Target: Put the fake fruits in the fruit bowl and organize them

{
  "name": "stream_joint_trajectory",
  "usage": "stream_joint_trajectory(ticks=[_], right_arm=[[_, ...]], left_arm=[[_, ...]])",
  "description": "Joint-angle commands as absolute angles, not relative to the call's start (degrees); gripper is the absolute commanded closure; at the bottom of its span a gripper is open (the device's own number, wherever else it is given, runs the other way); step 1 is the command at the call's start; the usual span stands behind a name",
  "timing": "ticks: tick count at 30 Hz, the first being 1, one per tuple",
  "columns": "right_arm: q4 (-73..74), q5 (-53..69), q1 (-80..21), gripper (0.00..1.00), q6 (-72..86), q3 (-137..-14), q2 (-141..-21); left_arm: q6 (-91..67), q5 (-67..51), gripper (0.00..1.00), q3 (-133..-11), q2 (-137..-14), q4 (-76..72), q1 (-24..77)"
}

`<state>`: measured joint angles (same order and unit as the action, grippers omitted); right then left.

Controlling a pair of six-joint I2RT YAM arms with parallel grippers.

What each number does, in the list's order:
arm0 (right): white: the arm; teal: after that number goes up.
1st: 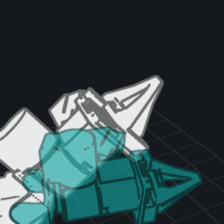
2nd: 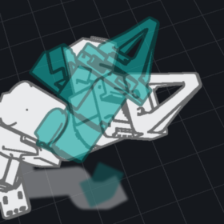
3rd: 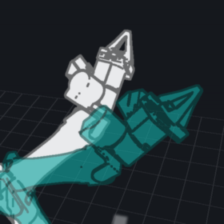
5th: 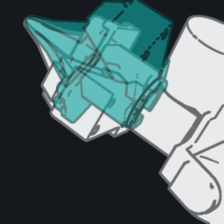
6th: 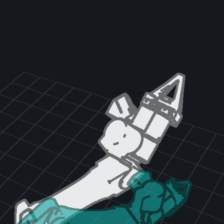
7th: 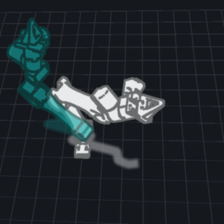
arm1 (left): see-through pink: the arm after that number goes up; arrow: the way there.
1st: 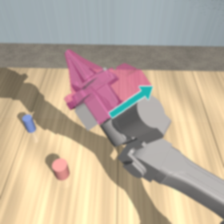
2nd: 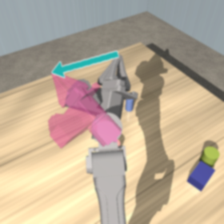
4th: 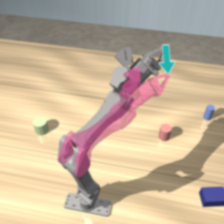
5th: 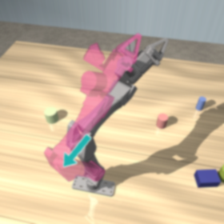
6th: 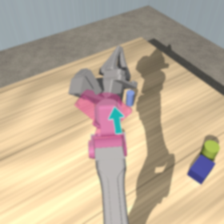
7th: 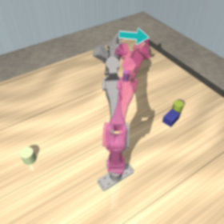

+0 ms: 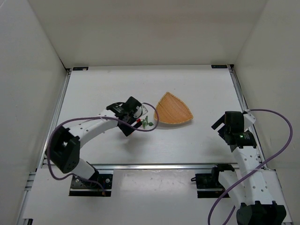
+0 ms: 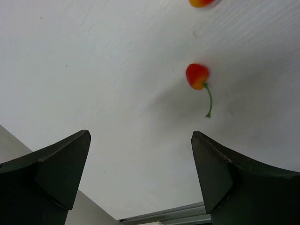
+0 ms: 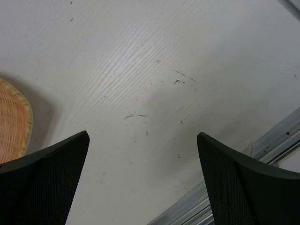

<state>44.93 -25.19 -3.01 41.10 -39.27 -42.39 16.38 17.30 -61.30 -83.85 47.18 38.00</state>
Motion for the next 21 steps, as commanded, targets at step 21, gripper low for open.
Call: stream_joint_trajectory(ticks=[21], right_arm=[[45.44,-25.05,-2.9,0.0,40.96,-38.67,-39.55]], left_arm=[[14.85,15.73,0.29,-68.29,-104.15,47.2,45.7]])
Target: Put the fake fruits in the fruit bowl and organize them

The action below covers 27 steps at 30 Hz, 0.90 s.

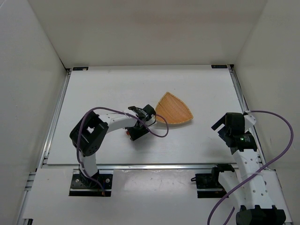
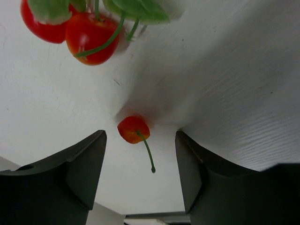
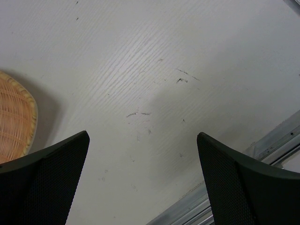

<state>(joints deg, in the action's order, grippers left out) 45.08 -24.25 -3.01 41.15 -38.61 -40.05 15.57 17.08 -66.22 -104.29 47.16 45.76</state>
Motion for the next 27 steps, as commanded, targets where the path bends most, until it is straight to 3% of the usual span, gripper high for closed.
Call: stream_joint_trajectory(ticks=[1,7,11,15,21,27], right_arm=[[45.44,-25.05,-2.9,0.0,40.96,-38.67,-39.55],[46.05,-25.58,-2.9,0.0,40.96,-38.67,-38.5],[46.05,-25.58,-2.9,0.0,40.96,-38.67,-38.5],[46.58,-25.58,-2.9,0.0,40.96,-39.28,-38.5],[47.11,-26.1,-2.9,0.0,40.43,-39.81,-38.5],[47.11,-26.1,-2.9,0.0,40.43,-39.81,-38.5]], left_arm=[[14.85,15.73,0.3,-68.81,-104.67,47.2,45.7],[14.85,15.12,0.36,-68.82,-105.21,47.2,44.57],[14.85,14.6,0.48,-68.82,-105.73,47.2,43.34],[14.85,14.59,0.48,-69.35,-106.35,47.2,42.8],[14.85,14.07,0.63,-69.35,-106.87,47.2,42.8],[14.85,13.45,0.7,-70.48,-106.17,47.2,42.8]])
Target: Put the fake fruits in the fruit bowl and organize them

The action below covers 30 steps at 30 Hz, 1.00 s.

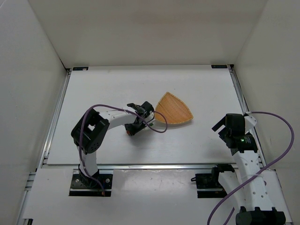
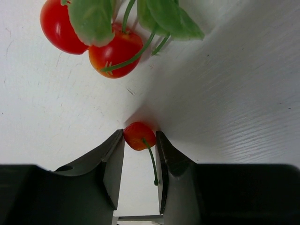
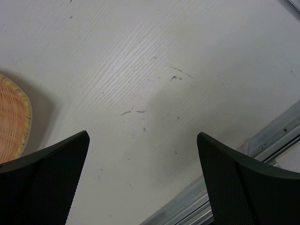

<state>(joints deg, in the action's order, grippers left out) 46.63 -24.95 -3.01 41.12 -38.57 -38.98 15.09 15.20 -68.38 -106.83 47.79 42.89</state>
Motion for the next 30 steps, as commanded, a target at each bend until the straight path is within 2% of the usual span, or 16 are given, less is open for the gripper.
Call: stream_joint_trajectory(ticks=[1,6,11,16,20,24,25,26,28,30], right_arm=[[47.11,-26.1,-2.9,0.0,40.43,-39.81,-38.5],[47.11,-26.1,-2.9,0.0,39.9,-40.34,-39.11],[46.58,-25.49,-2.9,0.0,39.9,-40.34,-40.17],[46.58,-24.96,-2.9,0.0,39.9,-40.86,-41.22],[47.28,-24.96,-2.9,0.0,38.59,-42.01,-41.22],[47.81,-24.96,-2.9,0.0,37.27,-42.63,-40.17],[47.81,-24.44,-2.9,0.0,35.7,-42.63,-40.17],[47.12,-24.43,-2.9,0.0,34.99,-42.63,-39.56],[45.72,-21.37,-2.9,0.0,32.97,-42.1,-39.55],[44.3,-18.65,-2.9,0.0,31.38,-42.1,-39.02]], left_arm=[[14.33,13.45,0.7,-70.49,-105.56,47.2,42.8],[13.71,18.18,0.74,-75.05,-101.71,52.29,44.2],[16.08,21.62,0.74,-86.02,-99.14,52.82,46.41],[17.84,16.45,0.74,-97.89,-108.07,50.98,48.24],[18.46,15.04,0.68,-111.14,-116.95,50.98,49.74],[18.46,14.15,0.55,-118.19,-121.81,50.98,50.89],[17.93,14.15,0.32,-119.08,-121.82,50.98,50.89],[17.15,14.15,0.19,-120.22,-122.34,50.98,51.41],[16.36,14.15,0.08,-120.23,-122.34,50.45,51.42],[15.65,16.07,0.03,-120.76,-120.07,50.45,51.42]])
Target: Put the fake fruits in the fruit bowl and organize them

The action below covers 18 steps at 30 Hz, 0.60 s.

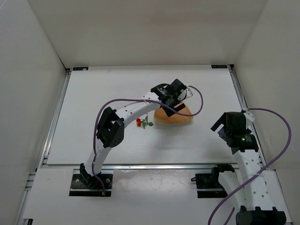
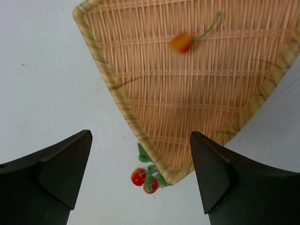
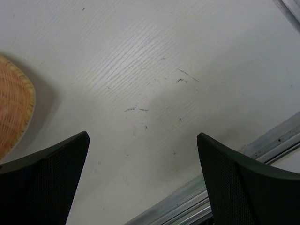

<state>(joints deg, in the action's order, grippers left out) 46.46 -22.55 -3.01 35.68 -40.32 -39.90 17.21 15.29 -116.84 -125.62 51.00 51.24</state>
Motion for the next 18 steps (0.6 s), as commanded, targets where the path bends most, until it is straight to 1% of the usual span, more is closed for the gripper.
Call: stream_joint_trajectory(ticks=[1,3,5,8,9,11,12,13,14,15,16,17,18], right_arm=[[43.51,-17.15,-3.42,0.03,30.68,-41.49,-39.02],[40.35,-12.23,-4.83,0.06,27.79,-41.48,-39.02],[38.16,-9.77,-7.99,0.07,25.94,-41.48,-39.89],[34.2,-8.0,-15.18,0.07,22.24,-44.9,-44.54],[34.19,-8.0,-19.9,0.07,21.37,-47.78,-48.56],[33.57,-10.7,-25.28,0.07,18.3,-51.66,-53.59],[33.05,-11.59,-30.97,0.07,16.98,-54.03,-56.31],[33.05,-12.3,-33.72,0.07,15.4,-59.27,-62.6],[33.05,-12.3,-36.36,0.07,12.07,-62.28,-66.06],[33.05,-12.3,-40.91,0.06,10.39,-65.53,-73.49],[33.66,-12.3,-42.96,0.06,8.89,-68.87,-77.39],[34.27,-12.91,-44.72,0.06,7.48,-76.04,-81.26],[34.89,-12.92,-47.69,0.04,4.77,-79.59,-88.87]], left_arm=[[15.64,17.04,0.03,-120.76,-119.19,50.45,51.42],[15.03,20.8,0.0,-119.02,-115.86,49.92,50.89],[14.41,22.32,0.0,-117.34,-113.13,49.92,49.4],[11.69,22.32,0.0,-113.04,-107.59,49.92,42.91],[10.91,22.32,0.0,-110.07,-105.14,49.92,38.89],[10.12,22.32,0.0,-106.63,-102.84,49.92,34.48],[10.11,22.32,0.0,-104.87,-100.83,49.92,32.19],[9.5,21.8,0.0,-101.29,-99.77,49.92,27.9],[8.88,21.19,0.0,-99.34,-98.8,49.92,25.86],[8.88,21.18,0.0,-97.66,-97.14,49.92,23.84],[7.4,19.79,0.0,-94.69,-96.25,49.92,19.82],[6.86,19.17,0.0,-93.18,-95.37,49.92,17.86],[6.25,18.46,0.0,-91.6,-94.58,49.92,15.93]])
